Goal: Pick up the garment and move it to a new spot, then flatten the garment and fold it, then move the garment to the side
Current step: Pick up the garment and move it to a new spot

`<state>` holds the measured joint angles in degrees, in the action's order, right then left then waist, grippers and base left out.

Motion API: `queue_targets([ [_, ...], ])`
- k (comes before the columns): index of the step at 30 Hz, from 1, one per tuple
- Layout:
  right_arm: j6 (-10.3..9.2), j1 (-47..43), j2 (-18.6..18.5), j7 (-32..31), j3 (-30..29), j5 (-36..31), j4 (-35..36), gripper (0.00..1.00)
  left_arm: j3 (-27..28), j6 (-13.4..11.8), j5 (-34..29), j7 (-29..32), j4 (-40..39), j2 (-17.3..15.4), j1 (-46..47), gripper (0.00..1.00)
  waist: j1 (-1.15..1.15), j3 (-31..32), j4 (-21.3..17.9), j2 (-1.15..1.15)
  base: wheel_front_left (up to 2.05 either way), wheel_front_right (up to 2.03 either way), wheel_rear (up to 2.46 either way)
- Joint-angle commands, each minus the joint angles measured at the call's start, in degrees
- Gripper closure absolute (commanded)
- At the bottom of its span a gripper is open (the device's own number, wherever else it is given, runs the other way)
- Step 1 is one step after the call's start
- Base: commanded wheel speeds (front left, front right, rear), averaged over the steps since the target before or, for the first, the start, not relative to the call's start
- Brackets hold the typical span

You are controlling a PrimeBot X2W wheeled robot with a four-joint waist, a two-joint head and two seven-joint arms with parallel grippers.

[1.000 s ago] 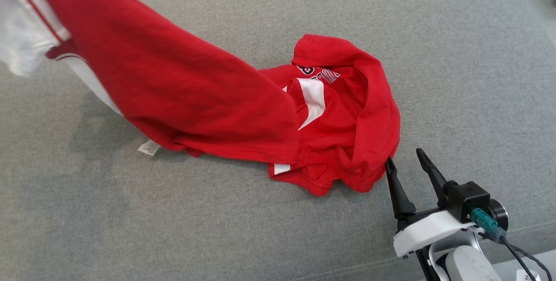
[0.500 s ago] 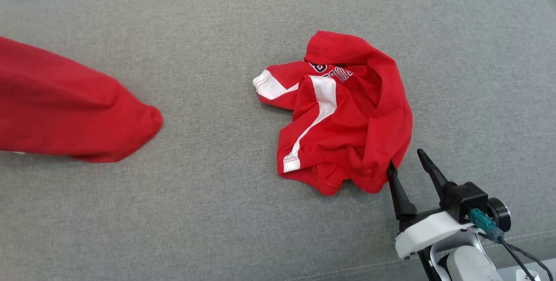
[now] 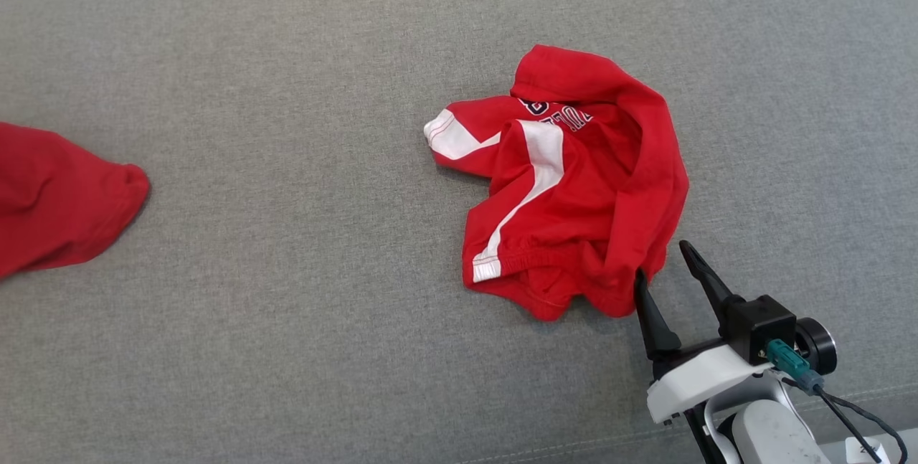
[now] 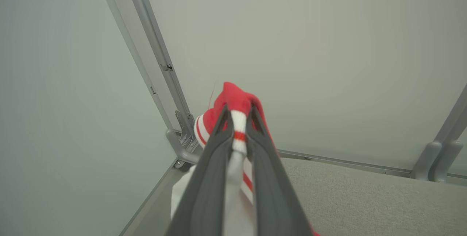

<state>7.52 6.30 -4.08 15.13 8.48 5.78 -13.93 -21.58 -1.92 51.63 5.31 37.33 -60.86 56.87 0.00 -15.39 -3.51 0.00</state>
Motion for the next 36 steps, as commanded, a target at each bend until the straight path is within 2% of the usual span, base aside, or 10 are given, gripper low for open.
queue_targets([
  [1, -0.06, 0.9, 0.0, 0.0, 0.3, -0.6, 0.0, 0.00, -0.2, 1.4, 0.9, -1.2, 2.2, 1.9, -0.9, 1.00, 0.00, -0.8, -0.5, 0.00, 0.00, 0.00, 0.00],
  [5, -0.06, 0.8, 0.1, 0.0, 0.6, -0.5, 0.0, 0.00, 0.1, 4.1, 4.0, -3.5, 7.9, 6.5, -3.9, 1.00, 0.00, -1.8, -1.0, 0.00, 0.00, 0.00, 0.00],
  [6, -0.06, 0.7, -0.3, 0.0, 0.4, -0.6, 0.0, 0.00, 0.6, 5.5, 5.5, -4.7, 10.5, 9.0, -5.5, 1.00, 0.00, -2.3, -1.1, 0.00, 0.00, 0.00, 0.00],
  [18, -0.06, 1.9, -1.6, 0.0, 0.2, -0.8, 0.4, 0.00, 1.8, 8.5, 10.5, -9.2, 23.0, 15.7, -9.8, 1.00, 0.00, -4.1, -2.3, 0.00, 0.00, 0.00, 0.00],
  [19, -0.06, 1.8, -1.6, 0.0, 0.1, -0.9, 0.4, 0.00, 1.9, 8.7, 10.7, -9.5, 23.3, 16.0, -9.6, 0.82, 0.00, -4.0, -2.2, 0.00, 0.00, 0.00, 0.00],
  [20, -0.06, 1.6, -1.6, 0.0, 0.0, -1.0, 0.3, 0.00, 1.7, 8.9, 10.6, -9.5, 23.6, 16.2, -9.4, 0.57, 0.00, -3.8, -2.1, 0.00, 0.00, 0.00, 0.00],
  [21, -0.06, 1.4, -1.6, 0.0, -0.1, -1.0, 0.3, 0.00, 1.5, 9.0, 10.7, -9.6, 23.7, 16.4, -9.1, 0.22, 0.00, -3.6, -2.0, 0.00, 0.00, 0.00, 0.00],
  [22, -0.06, 1.2, -1.6, 0.0, -0.1, -1.1, 0.2, 0.00, 1.5, 9.1, 10.8, -9.6, 23.9, 16.5, -8.9, 0.00, 0.00, -3.2, -1.9, 0.00, 0.00, 0.00, 0.00],
  [29, -0.06, -0.5, -1.6, 0.0, -0.1, -0.6, 0.7, 0.00, 0.1, 9.5, 11.8, -7.5, 21.4, 16.0, -9.8, 0.00, 0.00, 1.1, -1.5, 0.00, 0.00, 0.00, 0.00],
  [36, -0.06, -4.1, -2.8, 0.0, -2.6, -0.2, 4.3, 0.00, -1.5, 9.5, 9.9, -13.3, 9.8, 13.4, -13.9, 0.00, 0.00, 7.3, -0.3, 0.00, 0.00, 0.00, 0.00],
])
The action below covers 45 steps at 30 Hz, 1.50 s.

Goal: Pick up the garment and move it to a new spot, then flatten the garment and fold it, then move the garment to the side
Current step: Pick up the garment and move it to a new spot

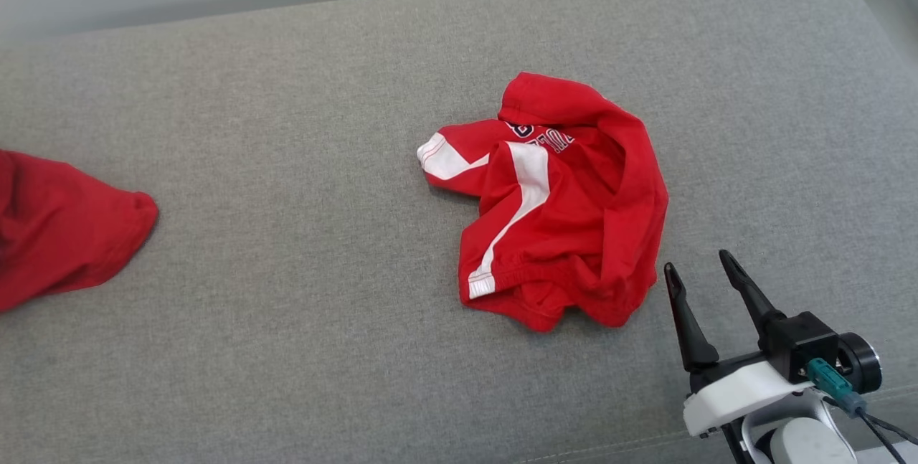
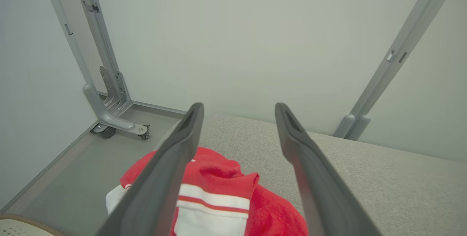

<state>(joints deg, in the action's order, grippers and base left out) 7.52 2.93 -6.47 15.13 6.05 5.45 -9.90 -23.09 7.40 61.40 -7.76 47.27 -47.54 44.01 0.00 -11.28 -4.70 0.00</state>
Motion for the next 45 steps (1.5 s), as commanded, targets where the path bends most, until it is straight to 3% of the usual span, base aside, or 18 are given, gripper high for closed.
queue_targets([
  [1, -0.06, -1.2, -0.7, 0.0, -0.5, 0.0, 0.9, 0.00, 0.3, 0.1, 0.8, -0.8, -2.4, 0.1, -2.4, 0.00, 0.00, 4.0, 1.0, 0.00, 0.00, 0.00, 0.00],
  [5, -0.05, -2.9, -1.6, 0.0, -2.1, 0.1, 3.3, 0.00, -0.4, -2.0, 1.0, -2.4, -12.9, 0.8, -9.7, 0.00, 0.00, 6.8, 2.1, 0.00, 0.00, 0.00, 0.00],
  [12, -0.06, -3.5, -3.2, 0.0, -2.3, 0.1, 6.0, 0.00, -1.2, -8.8, 0.7, -5.9, -30.2, 3.1, -27.4, 0.00, 0.00, 9.2, 2.3, 0.00, 0.00, 0.00, 0.00],
  [13, -0.06, -3.5, -3.2, 0.0, -2.3, 0.1, 6.0, 0.00, -1.2, -8.8, 0.7, -5.9, -30.2, 3.1, -27.4, 0.00, 0.00, 9.2, 2.3, 0.00, 0.00, 0.00, 0.00],
  [18, -0.06, -3.7, -3.8, 0.0, -2.7, 0.4, 6.6, 0.00, -0.6, -13.4, -2.8, -7.3, -37.1, 5.9, -37.0, 0.00, 0.00, 9.3, 2.1, 0.00, 0.00, 0.00, 0.00],
  [21, -0.06, -3.9, -3.7, 0.0, -3.3, 0.2, 6.1, 0.00, 2.3, -14.2, -6.7, -7.4, -40.3, 8.6, -41.1, 0.00, 0.00, 9.3, 1.6, 0.00, 0.00, 0.00, 0.00],
  [25, -0.05, -4.5, -2.5, 0.0, -3.9, -0.6, 5.9, 0.00, 7.0, -12.1, -14.2, -7.4, -41.9, 13.7, -48.2, 0.00, 0.00, 9.6, 1.1, 0.00, 0.00, 0.00, 0.00],
  [31, -0.06, -6.8, -1.9, 0.0, -3.6, -1.1, 4.5, 0.00, 14.0, -4.8, -26.0, -7.4, -41.6, 21.8, -55.6, 0.00, 0.00, 11.2, 0.9, 0.00, 0.00, 0.00, 0.00],
  [35, -0.06, -7.6, -1.3, 0.0, -3.9, -1.5, 3.9, 0.00, 17.5, -1.4, -32.9, -7.4, -41.0, 26.3, -58.7, 0.00, 0.00, 11.9, 1.2, 0.00, 0.00, 0.00, 0.00],
  [41, -0.06, -7.5, -0.8, 0.0, -3.9, -1.3, 3.5, 0.00, 21.3, 0.0, -39.9, -7.5, -42.0, 30.1, -60.8, 0.00, 0.00, 12.8, 1.7, 0.00, 0.00, 0.00, 0.00],
  [45, -0.06, -7.4, -0.8, 0.0, -4.4, -0.9, 3.1, 0.00, 20.9, 0.1, -41.2, -7.4, -43.7, 30.8, -61.8, 0.00, 0.00, 13.3, 2.0, 0.00, 0.00, 0.00, 0.00],
])
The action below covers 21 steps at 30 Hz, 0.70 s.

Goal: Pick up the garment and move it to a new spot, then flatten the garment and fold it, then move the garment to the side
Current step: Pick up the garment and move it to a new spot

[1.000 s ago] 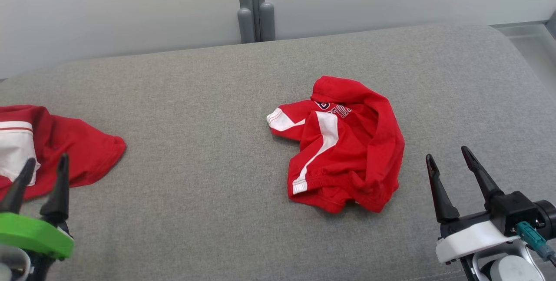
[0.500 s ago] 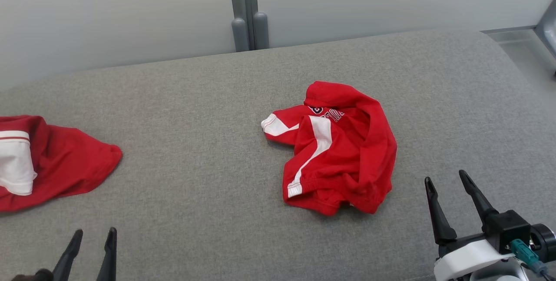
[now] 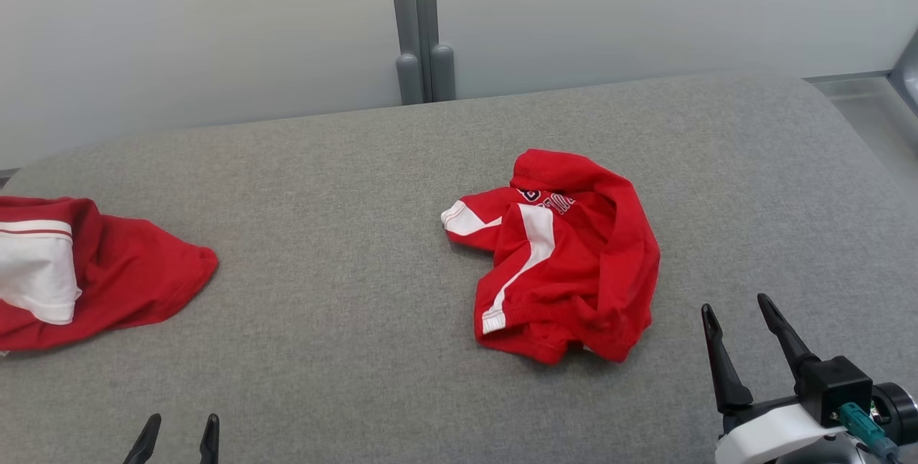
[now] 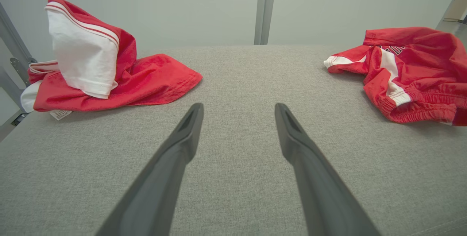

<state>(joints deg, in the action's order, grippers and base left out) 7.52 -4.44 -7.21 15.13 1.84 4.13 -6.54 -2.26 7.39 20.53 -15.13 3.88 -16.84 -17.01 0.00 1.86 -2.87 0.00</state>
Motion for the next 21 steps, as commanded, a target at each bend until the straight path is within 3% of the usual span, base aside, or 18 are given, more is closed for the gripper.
queue_targets([
  [1, -0.06, 0.1, 0.0, 0.0, -0.2, 0.4, -0.4, 0.00, -0.1, 0.1, -0.2, 0.0, -0.6, 0.2, -1.0, 0.00, 0.00, 0.3, 0.2, 0.00, 0.00, 0.00, 0.00],
  [21, -0.06, 1.1, 0.1, 0.0, 0.6, 1.2, -2.1, 0.00, -0.3, 0.2, 0.0, 0.0, -2.5, -0.5, -0.4, 0.00, 0.00, 0.1, 0.3, 0.00, 0.00, 0.00, 0.00],
])
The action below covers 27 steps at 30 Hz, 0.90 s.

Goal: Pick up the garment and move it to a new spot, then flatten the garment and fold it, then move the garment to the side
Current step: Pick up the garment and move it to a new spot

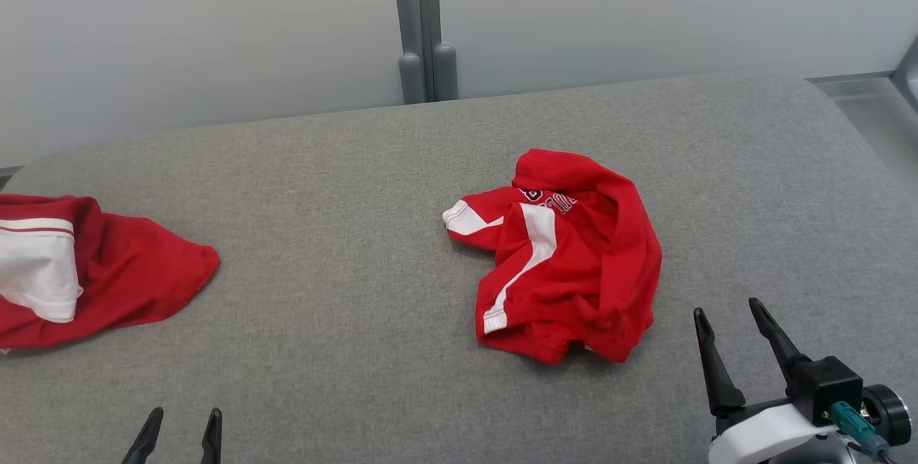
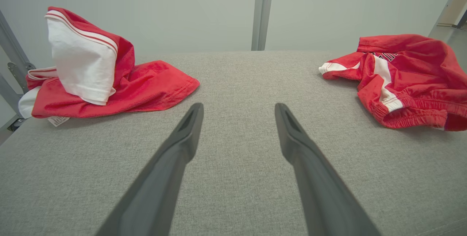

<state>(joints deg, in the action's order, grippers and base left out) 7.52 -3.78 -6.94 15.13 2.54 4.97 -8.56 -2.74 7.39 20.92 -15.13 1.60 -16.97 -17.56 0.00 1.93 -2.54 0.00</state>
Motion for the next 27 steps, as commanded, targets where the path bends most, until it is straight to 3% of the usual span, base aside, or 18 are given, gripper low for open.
queue_targets([
  [1, -0.06, 0.5, -0.2, 0.0, -0.1, 0.4, -0.1, 0.00, 0.2, 0.2, -0.4, 0.0, -0.3, -0.3, 0.1, 0.00, 0.00, -0.1, 0.0, 0.00, 0.00, 0.00, 0.00],
  [15, -0.06, 0.8, -0.2, 0.0, 0.2, 0.3, 0.2, 0.00, -1.9, 0.2, 0.3, 0.0, -1.5, 0.0, 2.3, 0.00, 0.00, -1.1, -0.8, 0.00, 0.00, 0.00, 0.00],
  [21, -0.06, 1.9, -0.6, 0.0, 1.2, 0.4, 0.4, 0.00, -10.7, 0.2, 2.0, 0.0, 0.2, -0.8, 8.6, 0.00, 0.00, -2.5, -3.0, 0.00, 0.00, 0.00, 0.00],
  [27, -0.06, 3.3, -0.5, 0.0, 1.9, 0.3, 0.8, 0.00, -23.4, 0.2, 7.5, 1.2, 9.8, 0.1, 19.9, 0.00, 0.00, -5.3, -6.2, 0.00, 0.00, 0.00, 0.00],
])
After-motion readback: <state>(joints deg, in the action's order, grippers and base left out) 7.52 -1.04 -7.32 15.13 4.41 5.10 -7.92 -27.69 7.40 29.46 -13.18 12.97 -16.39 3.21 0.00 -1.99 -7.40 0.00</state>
